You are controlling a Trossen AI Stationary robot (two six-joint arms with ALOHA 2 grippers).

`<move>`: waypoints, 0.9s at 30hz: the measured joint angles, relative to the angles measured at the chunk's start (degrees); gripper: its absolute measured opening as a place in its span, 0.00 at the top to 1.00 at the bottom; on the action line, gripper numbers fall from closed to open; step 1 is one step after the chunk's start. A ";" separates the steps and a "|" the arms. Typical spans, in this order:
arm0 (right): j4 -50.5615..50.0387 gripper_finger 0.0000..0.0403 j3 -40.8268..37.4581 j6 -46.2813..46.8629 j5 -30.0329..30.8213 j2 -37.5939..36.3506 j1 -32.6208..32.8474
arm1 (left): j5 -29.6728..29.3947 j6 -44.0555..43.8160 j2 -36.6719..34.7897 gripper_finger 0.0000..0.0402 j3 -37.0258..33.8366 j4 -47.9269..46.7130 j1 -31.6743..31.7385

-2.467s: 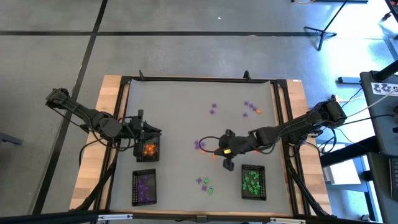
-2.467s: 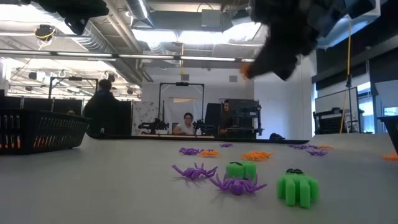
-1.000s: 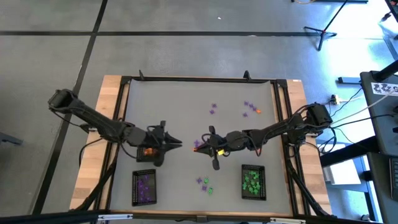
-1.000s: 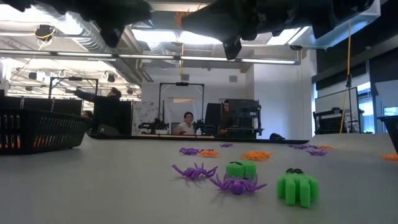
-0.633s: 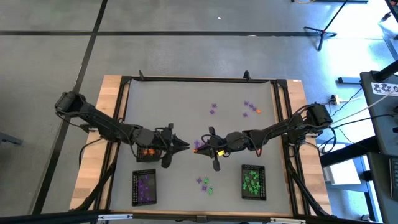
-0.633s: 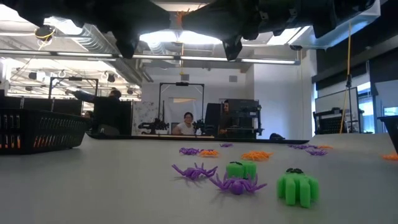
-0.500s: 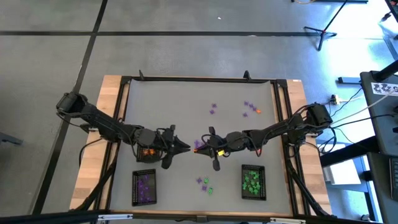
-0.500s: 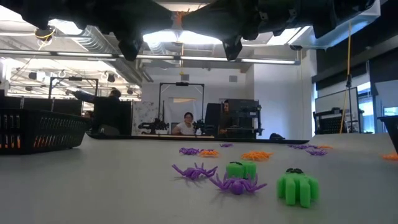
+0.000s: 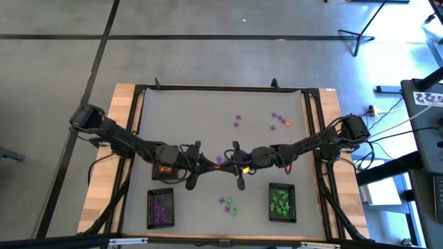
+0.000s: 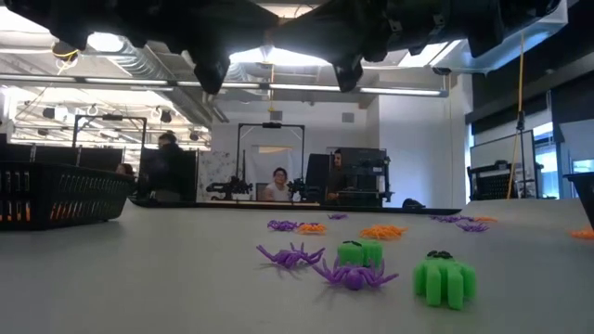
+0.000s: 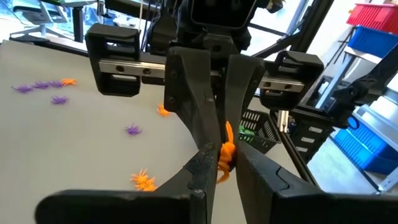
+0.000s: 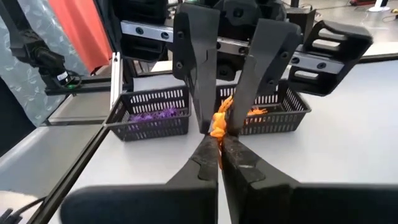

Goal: Sort Halloween decoration
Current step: Put the orange spider toy into the top black basket

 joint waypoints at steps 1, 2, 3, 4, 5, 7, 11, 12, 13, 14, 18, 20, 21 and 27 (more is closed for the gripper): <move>-0.18 0.99 -0.03 0.00 -0.10 0.00 0.02 | 0.04 0.01 0.40 0.87 0.14 0.01 0.13; -0.26 0.99 -0.06 0.00 -0.12 0.00 0.02 | 0.20 0.02 0.52 0.87 0.19 -0.01 0.24; -0.43 0.99 -0.06 0.00 -0.05 0.00 0.04 | 0.17 0.02 0.55 0.87 0.20 -0.09 0.30; -0.58 0.99 -0.06 0.02 0.01 0.00 0.06 | 0.04 0.02 0.54 0.87 0.22 -0.13 0.36; -0.72 0.99 -0.06 0.02 0.08 0.00 0.06 | 0.04 0.04 0.52 0.88 0.25 -0.16 0.41; -1.10 0.99 -0.04 0.22 0.30 0.00 0.10 | 0.07 0.05 0.55 0.90 0.25 -0.23 0.41; -1.19 0.99 -0.02 0.50 0.31 0.00 0.08 | 0.04 0.55 0.55 0.98 0.36 -0.21 0.41; -1.22 0.99 -0.02 0.50 0.30 0.00 0.08 | 0.04 0.63 0.55 0.99 0.36 -0.26 0.41; -1.23 0.99 -0.02 0.52 0.30 0.00 0.08 | 0.02 0.63 0.55 0.99 0.36 -0.30 0.41; -1.26 0.99 -0.02 0.52 0.30 0.00 0.08 | 0.02 0.63 0.55 0.99 0.36 -0.34 0.39; -1.60 0.99 0.00 2.03 3.46 0.00 0.14 | -0.68 0.65 0.55 1.00 0.36 -0.58 0.33; -2.45 0.99 0.05 2.96 5.13 0.00 0.15 | -1.62 0.63 0.41 1.00 0.38 -1.61 0.35; -2.84 0.98 0.05 2.99 5.62 0.00 0.15 | -2.12 0.63 -0.04 1.00 0.41 -2.99 0.39; -4.07 0.80 0.16 3.49 7.29 0.02 -0.07 | -4.56 -0.96 -6.64 1.00 0.54 -18.74 0.16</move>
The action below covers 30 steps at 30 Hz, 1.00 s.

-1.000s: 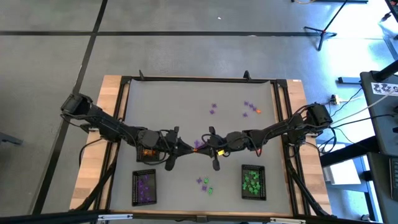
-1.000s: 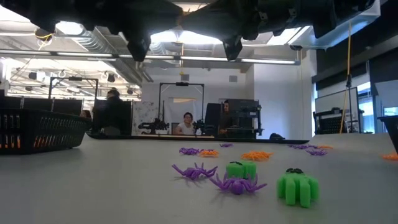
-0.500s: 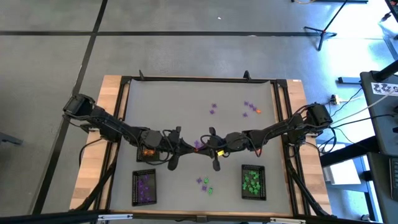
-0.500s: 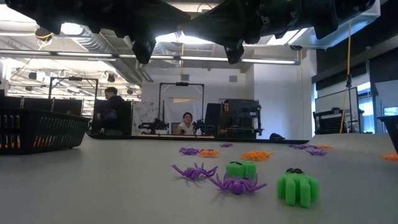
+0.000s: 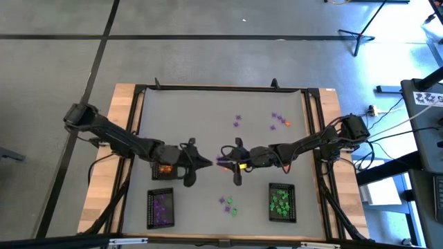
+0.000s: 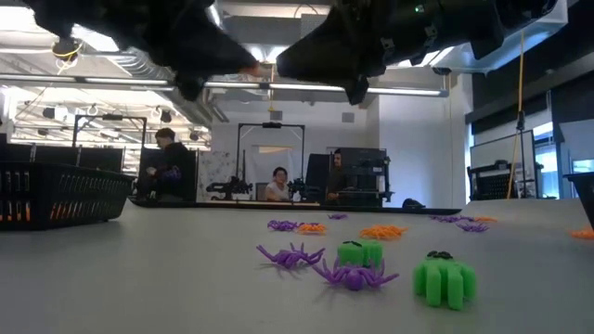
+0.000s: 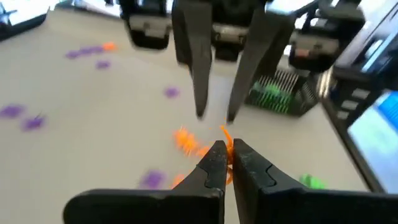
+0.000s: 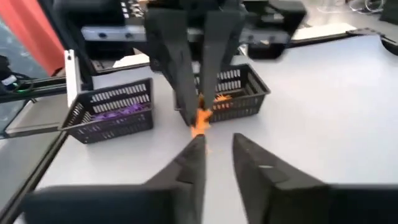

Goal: Sort Halloween decoration
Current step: Put the orange spider toy into the top black basket

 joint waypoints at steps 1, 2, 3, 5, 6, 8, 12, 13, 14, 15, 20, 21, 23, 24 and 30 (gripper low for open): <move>-0.29 0.76 0.00 0.10 0.00 0.00 0.00 | -0.67 -0.73 -1.97 1.00 -0.01 -3.53 0.00; -0.41 0.72 0.00 0.19 -0.02 0.00 0.00 | -1.67 -1.45 -3.97 1.00 -0.02 -7.38 -0.01; -0.49 0.68 0.00 0.20 -0.01 0.00 0.00 | -2.79 -2.71 -6.02 1.00 -0.02 -11.17 -0.12; -1.23 0.61 0.00 0.19 0.96 0.00 0.02 | -5.50 -6.00 -9.95 1.00 0.00 -21.64 -0.61; -1.59 0.59 0.00 0.19 1.61 0.00 0.06 | -6.83 -8.43 -11.70 1.00 -0.04 -27.29 -0.94; -1.98 0.55 0.00 0.19 2.53 0.00 0.07 | -9.31 -13.97 -15.10 1.00 -0.07 -38.09 -1.65; -2.97 0.53 -0.02 0.19 2.82 -0.02 0.07 | -10.16 -26.90 -19.64 1.00 -0.07 -58.61 -3.08; -2.94 0.54 -0.02 0.17 2.82 -0.02 0.07 | -9.78 -29.90 -20.20 1.00 -0.09 -62.53 -3.49; -2.89 0.54 -0.02 0.16 2.82 -0.04 0.07 | -9.33 -32.55 -20.63 1.00 -0.09 -65.70 -3.86; -2.89 0.54 -0.02 0.16 2.82 -0.04 0.07 | -8.91 -34.75 -20.79 1.00 -0.09 -68.10 -4.23; -2.87 0.55 -0.02 -0.16 3.98 -0.04 0.07 | -8.57 -37.59 -20.81 0.98 -0.17 -71.27 -6.12; -2.89 0.55 -0.02 -0.16 4.09 -0.04 0.07 | -8.60 -36.80 -20.81 0.96 -0.17 -70.95 -6.45; -2.91 0.55 -0.04 -0.16 4.71 -0.04 0.07 | -9.04 -35.46 -20.81 0.93 -0.17 -70.26 -6.95; -2.89 0.55 -0.04 -0.16 5.02 -0.04 0.07 | -9.34 -35.05 -20.81 0.91 -0.17 -70.02 -7.09; -3.03 0.55 -0.07 -0.16 5.05 -0.04 0.11 | -12.03 -34.86 -20.81 0.86 -0.17 -69.03 -7.09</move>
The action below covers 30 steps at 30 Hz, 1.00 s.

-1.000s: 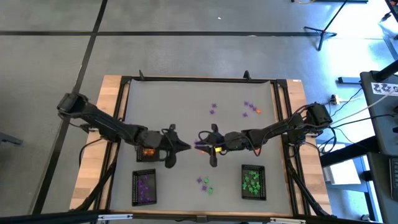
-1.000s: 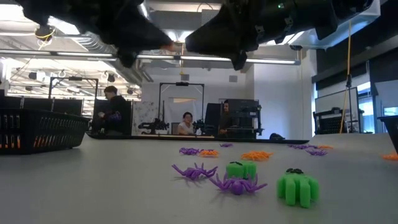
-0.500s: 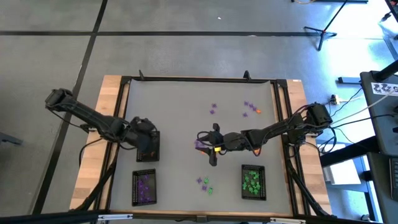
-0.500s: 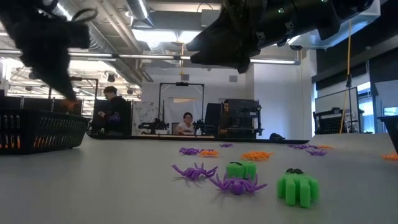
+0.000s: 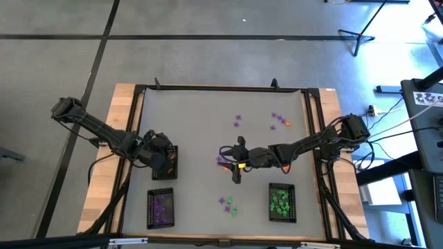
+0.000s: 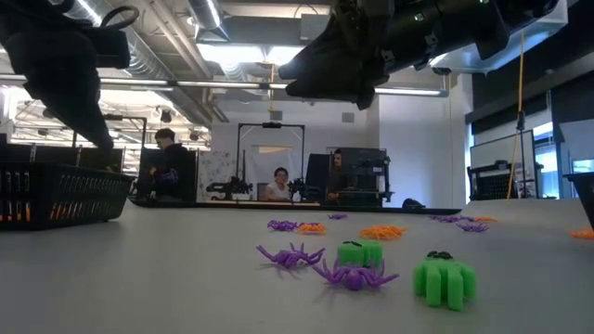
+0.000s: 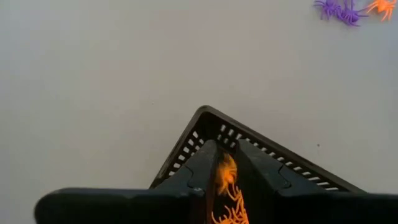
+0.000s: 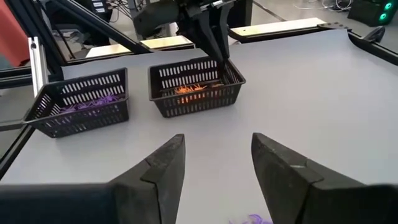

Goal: Sort Halloween decoration
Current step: Put the orange spider toy into the top black basket

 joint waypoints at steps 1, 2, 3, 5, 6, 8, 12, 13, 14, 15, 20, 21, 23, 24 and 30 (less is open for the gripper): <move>-0.17 0.55 0.00 0.00 -0.02 0.00 0.00 | 0.02 -0.02 0.00 0.86 0.00 -0.02 0.00; -0.44 0.55 0.00 0.00 -0.02 0.00 0.00 | 0.00 -0.02 0.00 0.86 0.00 0.00 0.00; -0.85 0.55 0.00 0.00 -0.03 -0.01 0.00 | 0.02 -0.04 0.00 0.86 0.00 -0.01 0.00; -3.94 0.55 -0.02 0.02 -0.04 -0.84 0.00 | 0.00 -0.12 0.00 0.86 0.00 0.02 0.00; -6.05 0.55 -0.04 0.23 -0.07 -1.55 0.00 | 0.00 -0.14 0.00 0.86 0.00 0.00 0.00; -12.13 0.55 -0.04 2.26 -0.02 -3.92 0.00 | 0.00 -0.15 0.00 0.86 0.00 0.08 0.00; -28.38 0.55 -0.02 10.76 0.06 -10.14 -0.17 | -0.11 -0.63 0.00 0.86 0.00 1.39 0.00; -32.99 0.55 -0.02 13.38 -0.10 -11.78 -0.37 | -0.30 -1.58 0.00 0.86 0.00 2.35 0.04; -37.71 0.55 -0.02 16.20 -0.11 -13.52 -0.37 | -0.43 -2.96 0.00 0.86 0.00 3.71 0.04; -43.21 0.55 -0.02 19.38 -0.13 -15.22 -0.37 | -0.69 -3.98 0.02 0.86 0.00 5.36 0.08; -69.34 0.55 -0.02 34.32 -5.07 -21.59 -0.37 | -2.42 7.29 0.02 0.86 0.00 20.45 -0.13; -73.57 0.55 -0.02 36.62 -6.72 -22.14 -0.37 | -2.40 11.40 0.02 0.86 0.00 24.68 -0.34; -80.58 0.55 -0.02 40.20 -9.73 -22.71 -0.31 | -1.48 20.10 0.02 0.86 0.00 34.11 -0.50; -83.39 0.55 -0.06 41.51 -10.83 -22.71 -0.27 | -0.36 24.31 0.02 0.86 0.00 38.90 -0.50; -86.21 0.55 -4.26 43.66 -16.03 -22.69 1.07 | 16.18 42.77 0.79 0.86 0.02 61.54 -0.46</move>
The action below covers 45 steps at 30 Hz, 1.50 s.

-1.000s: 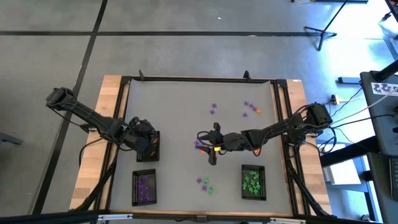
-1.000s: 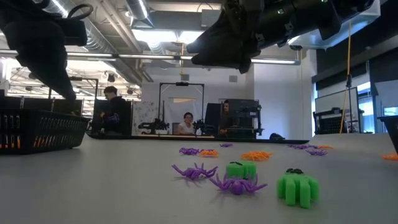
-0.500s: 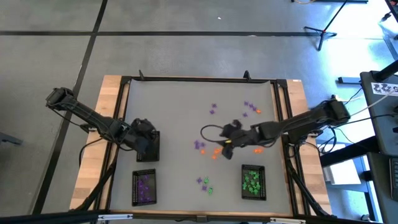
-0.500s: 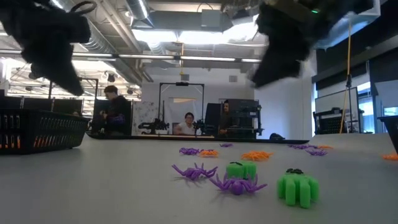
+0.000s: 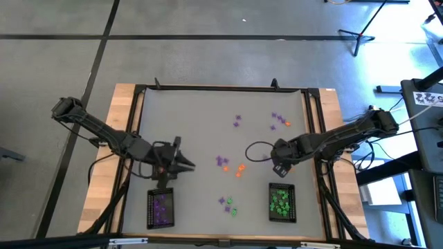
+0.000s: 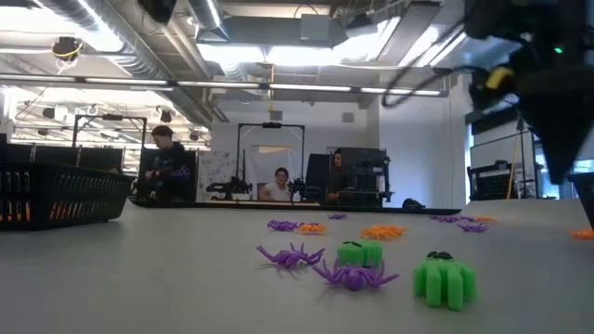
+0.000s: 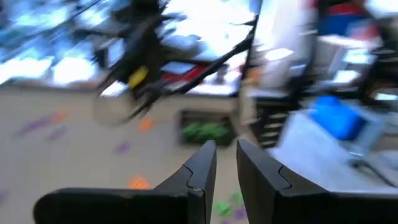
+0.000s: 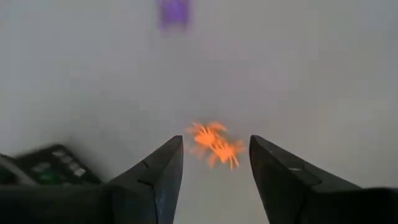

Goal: Sort Halloween decoration
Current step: Put the orange spider toy into the top black basket

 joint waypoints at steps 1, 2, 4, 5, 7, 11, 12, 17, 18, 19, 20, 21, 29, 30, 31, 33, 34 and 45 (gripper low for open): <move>-0.04 0.55 -0.89 0.75 -0.35 0.00 0.31 | 2.84 1.99 0.27 0.86 0.00 2.04 0.00; 0.16 0.55 -1.91 1.23 -0.61 0.00 0.62 | 5.03 3.45 0.58 0.86 0.00 3.60 0.00; 1.64 0.55 -4.09 2.22 -0.82 0.00 0.66 | 6.82 4.82 1.28 0.86 0.00 5.81 0.00; 2.61 0.55 -5.29 2.64 -1.37 0.00 0.66 | 6.73 4.92 1.48 0.86 0.00 5.80 0.00; 5.57 0.55 -7.83 2.87 -2.86 0.02 0.50 | 5.88 4.81 2.22 0.86 0.00 5.97 0.05; 12.74 0.55 -12.95 3.12 -5.92 0.02 0.48 | 3.83 4.64 3.78 0.86 0.00 5.96 0.04; 13.84 0.55 -13.92 3.50 -6.07 -0.01 0.48 | 3.46 4.64 4.15 0.86 0.00 5.99 0.04; 15.19 0.57 -16.07 4.52 -4.26 -0.25 0.50 | 0.67 4.66 5.89 0.86 0.00 6.36 0.18; 14.99 0.59 -16.04 4.57 -3.78 -0.26 0.51 | 0.28 4.66 6.17 0.86 0.00 6.65 0.26; 14.74 0.62 -15.87 4.55 -3.38 -0.23 0.51 | 0.04 4.64 6.40 0.86 0.00 6.72 0.47; 14.58 0.66 -15.74 4.36 -2.90 -0.19 0.51 | -0.11 4.62 6.62 0.86 -0.02 6.59 0.58; 14.53 0.70 -15.43 4.03 -2.19 -0.15 0.51 | -0.18 4.55 6.83 0.86 -0.02 6.83 0.74; 14.56 0.98 -11.51 0.87 3.93 0.15 0.42 | -0.18 3.39 7.32 0.86 -0.02 6.79 1.29; 14.54 0.97 -10.90 0.80 4.75 0.14 0.42 | -0.17 3.39 7.32 0.86 -0.02 6.79 1.29; 14.41 0.96 -10.34 0.59 5.35 0.13 0.42 | -0.16 3.39 7.32 0.86 -0.02 6.78 1.29; 14.33 0.96 -8.91 -0.50 6.75 0.13 0.44 | -0.18 3.39 7.32 0.86 -0.02 6.75 1.29; 14.39 0.96 -8.16 -0.83 7.34 0.13 0.42 | -0.16 3.39 7.32 0.86 -0.02 6.76 1.29; 25.82 0.99 -0.06 -10.77 14.09 0.11 0.44 | -0.18 3.39 7.32 0.86 -0.02 7.34 1.29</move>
